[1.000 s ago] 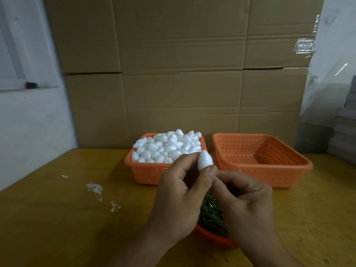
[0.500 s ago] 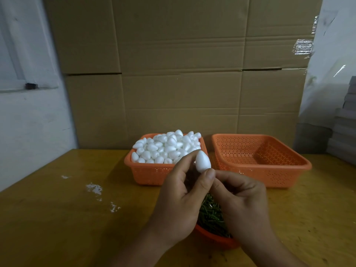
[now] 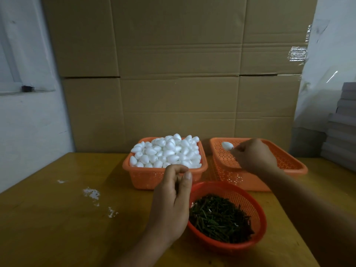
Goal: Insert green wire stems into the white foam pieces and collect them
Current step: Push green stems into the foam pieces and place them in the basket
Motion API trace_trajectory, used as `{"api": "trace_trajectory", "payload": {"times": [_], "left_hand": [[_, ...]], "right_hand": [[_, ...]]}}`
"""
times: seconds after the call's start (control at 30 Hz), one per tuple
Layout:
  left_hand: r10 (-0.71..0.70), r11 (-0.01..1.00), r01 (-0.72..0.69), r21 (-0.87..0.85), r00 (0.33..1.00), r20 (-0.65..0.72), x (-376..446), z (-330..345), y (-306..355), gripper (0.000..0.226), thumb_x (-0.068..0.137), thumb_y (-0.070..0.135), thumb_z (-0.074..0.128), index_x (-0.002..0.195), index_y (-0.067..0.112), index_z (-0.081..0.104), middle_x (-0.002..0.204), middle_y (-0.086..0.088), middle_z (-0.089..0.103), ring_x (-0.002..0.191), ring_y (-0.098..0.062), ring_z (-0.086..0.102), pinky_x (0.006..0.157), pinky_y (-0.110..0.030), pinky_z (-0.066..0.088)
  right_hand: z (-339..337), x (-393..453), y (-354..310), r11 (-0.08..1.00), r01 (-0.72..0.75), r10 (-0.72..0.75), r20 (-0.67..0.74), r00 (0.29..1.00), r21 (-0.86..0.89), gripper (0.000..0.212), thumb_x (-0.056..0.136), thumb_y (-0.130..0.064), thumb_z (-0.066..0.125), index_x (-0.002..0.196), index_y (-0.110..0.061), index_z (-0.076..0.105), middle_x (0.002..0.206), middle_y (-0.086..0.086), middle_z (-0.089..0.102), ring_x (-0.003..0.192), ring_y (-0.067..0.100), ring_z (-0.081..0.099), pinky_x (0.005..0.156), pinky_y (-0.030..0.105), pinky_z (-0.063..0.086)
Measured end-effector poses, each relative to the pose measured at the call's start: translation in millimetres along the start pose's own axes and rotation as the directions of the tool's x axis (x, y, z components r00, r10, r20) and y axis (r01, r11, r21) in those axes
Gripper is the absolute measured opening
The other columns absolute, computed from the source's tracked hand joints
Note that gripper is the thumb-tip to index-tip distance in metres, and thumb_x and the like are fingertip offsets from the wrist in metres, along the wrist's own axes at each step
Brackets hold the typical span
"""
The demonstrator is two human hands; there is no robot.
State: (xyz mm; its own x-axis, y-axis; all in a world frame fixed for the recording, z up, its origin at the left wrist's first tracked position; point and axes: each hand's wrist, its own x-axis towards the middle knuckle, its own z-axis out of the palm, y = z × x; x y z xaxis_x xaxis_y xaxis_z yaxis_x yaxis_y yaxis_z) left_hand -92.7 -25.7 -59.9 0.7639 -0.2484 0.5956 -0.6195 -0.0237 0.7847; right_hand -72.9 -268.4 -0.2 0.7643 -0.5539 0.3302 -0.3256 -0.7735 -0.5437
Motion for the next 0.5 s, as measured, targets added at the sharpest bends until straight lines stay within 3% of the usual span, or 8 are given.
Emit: {"api": "trace_trajectory", "payload": {"times": [0.1,0.2,0.33,0.5], "left_hand": [[-0.001,0.999,0.002,0.054,1.000,-0.017,2.0,-2.8,-3.1,0.025,0.098,0.047,0.042,0.099,0.029,0.059,0.073,-0.002,0.063,0.062,-0.021,0.060,0.062,-0.052,0.051],[-0.024,0.996,0.026,0.083,0.999,-0.030,2.5,-3.9,-6.3,0.032,0.102,0.050,0.040,0.095,0.025,0.059,0.072,-0.001,0.064,0.064,-0.022,0.061,0.064,-0.054,0.051],[-0.012,0.991,0.014,0.133,1.000,-0.017,1.5,-3.6,-7.5,0.031,0.098,0.050,0.038,0.090,0.028,0.059,0.065,0.008,0.058,0.059,-0.009,0.054,0.059,-0.040,0.048],[0.007,0.986,-0.006,0.167,1.000,0.000,0.3,-3.2,-5.7,0.029,0.103,0.046,0.039,0.087,0.030,0.056,0.065,0.006,0.057,0.060,-0.009,0.055,0.060,-0.041,0.049]], "right_hand": [[5.7,24.5,6.0,0.991,-0.068,0.085,0.151,0.985,-0.115,0.043,0.089,-0.051,0.068,0.078,-0.010,0.070,0.075,0.008,0.070,0.066,0.024,0.064,0.062,0.031,0.052],[14.3,40.3,10.6,0.975,-0.096,0.129,0.157,0.979,-0.201,0.056,0.082,-0.061,0.071,0.091,-0.006,0.069,0.083,0.010,0.071,0.078,0.027,0.068,0.078,0.039,0.060],[23.6,54.7,19.1,0.962,-0.141,0.176,0.138,0.975,-0.233,0.058,0.073,-0.063,0.078,0.082,-0.008,0.061,0.078,0.007,0.068,0.072,0.023,0.065,0.065,0.032,0.055],[35.8,72.1,33.9,0.944,-0.163,0.218,0.173,0.961,-0.286,0.047,0.071,-0.053,0.084,0.072,-0.013,0.058,0.072,0.005,0.065,0.065,0.021,0.064,0.054,0.028,0.049]]}}
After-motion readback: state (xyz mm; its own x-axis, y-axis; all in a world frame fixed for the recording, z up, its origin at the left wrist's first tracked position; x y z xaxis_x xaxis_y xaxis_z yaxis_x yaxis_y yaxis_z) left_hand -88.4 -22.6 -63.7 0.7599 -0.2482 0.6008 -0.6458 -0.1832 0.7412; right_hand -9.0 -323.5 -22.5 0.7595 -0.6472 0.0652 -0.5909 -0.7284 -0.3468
